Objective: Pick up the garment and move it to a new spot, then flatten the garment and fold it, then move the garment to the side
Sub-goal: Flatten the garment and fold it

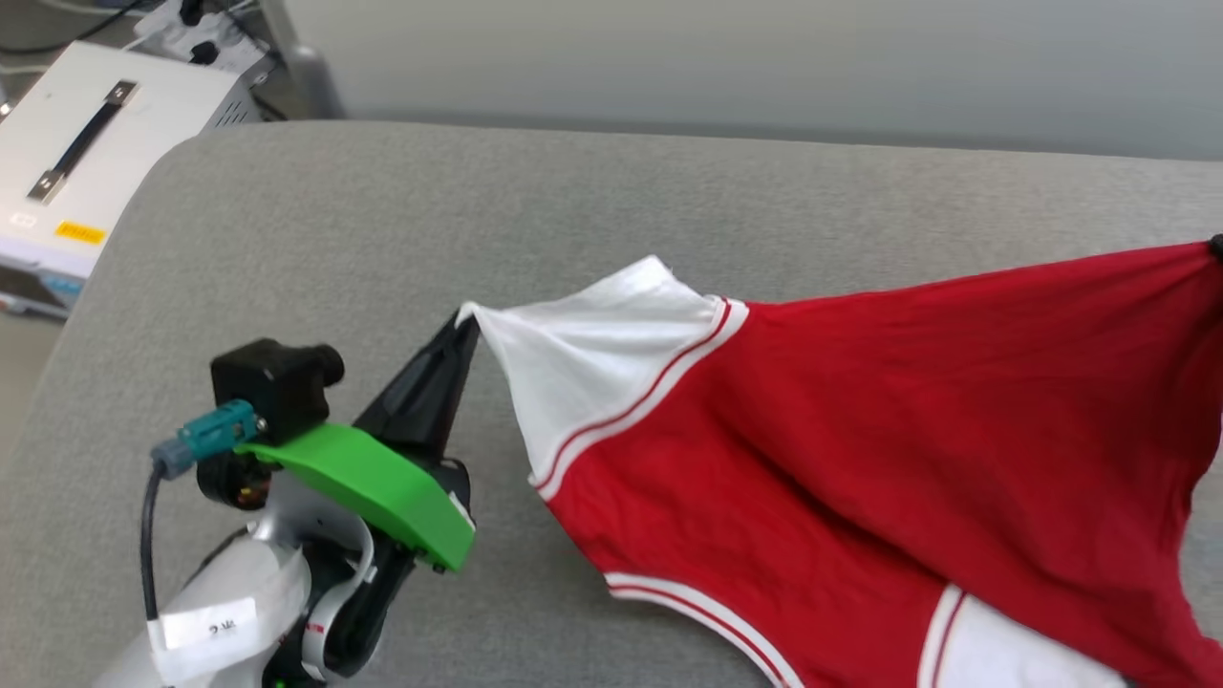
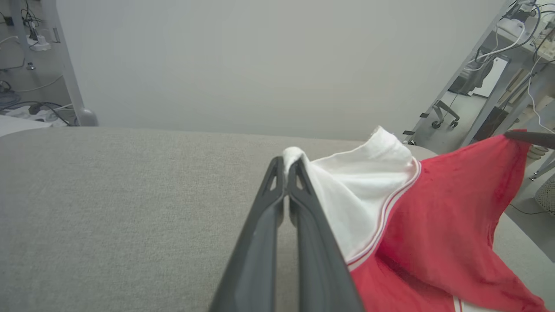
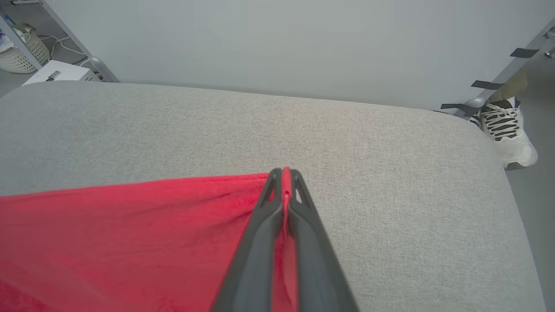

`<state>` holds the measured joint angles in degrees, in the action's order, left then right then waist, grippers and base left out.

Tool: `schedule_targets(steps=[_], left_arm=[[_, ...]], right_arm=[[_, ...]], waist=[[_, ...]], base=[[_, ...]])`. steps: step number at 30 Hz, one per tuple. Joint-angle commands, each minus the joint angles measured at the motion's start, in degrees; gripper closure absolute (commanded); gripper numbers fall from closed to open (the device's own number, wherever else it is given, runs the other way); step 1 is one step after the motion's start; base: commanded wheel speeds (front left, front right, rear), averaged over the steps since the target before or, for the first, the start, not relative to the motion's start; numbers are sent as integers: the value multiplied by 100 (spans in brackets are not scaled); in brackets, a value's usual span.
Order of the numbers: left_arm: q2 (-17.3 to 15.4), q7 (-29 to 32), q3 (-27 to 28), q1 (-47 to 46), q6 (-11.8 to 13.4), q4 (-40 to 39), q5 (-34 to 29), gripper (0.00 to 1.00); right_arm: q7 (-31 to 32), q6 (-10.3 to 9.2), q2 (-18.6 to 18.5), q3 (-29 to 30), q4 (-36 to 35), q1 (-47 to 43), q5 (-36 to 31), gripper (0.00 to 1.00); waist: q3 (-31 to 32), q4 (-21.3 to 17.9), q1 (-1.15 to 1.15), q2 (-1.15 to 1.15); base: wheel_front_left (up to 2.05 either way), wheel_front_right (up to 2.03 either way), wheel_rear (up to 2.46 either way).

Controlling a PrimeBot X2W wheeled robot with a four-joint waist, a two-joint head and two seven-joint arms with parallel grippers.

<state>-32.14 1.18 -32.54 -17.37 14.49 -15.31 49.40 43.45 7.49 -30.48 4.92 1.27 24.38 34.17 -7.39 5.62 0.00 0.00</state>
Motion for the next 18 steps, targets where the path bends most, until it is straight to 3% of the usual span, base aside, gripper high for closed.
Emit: schedule_targets(steps=[1, 18], left_arm=[[15, -62, 87, -172, 48, -23, 5, 100], [-149, -264, 1022, -1543, 351, -340, -205, 100]], right_arm=[[37, 0, 24, 52, -125, -94, 58, 100], [427, 0, 403, 524, -1480, 244, 299, 100]], waist=[[254, -323, 0, 0], [175, -790, 0, 0]], base=[[0, 0, 0], [0, 0, 0]])
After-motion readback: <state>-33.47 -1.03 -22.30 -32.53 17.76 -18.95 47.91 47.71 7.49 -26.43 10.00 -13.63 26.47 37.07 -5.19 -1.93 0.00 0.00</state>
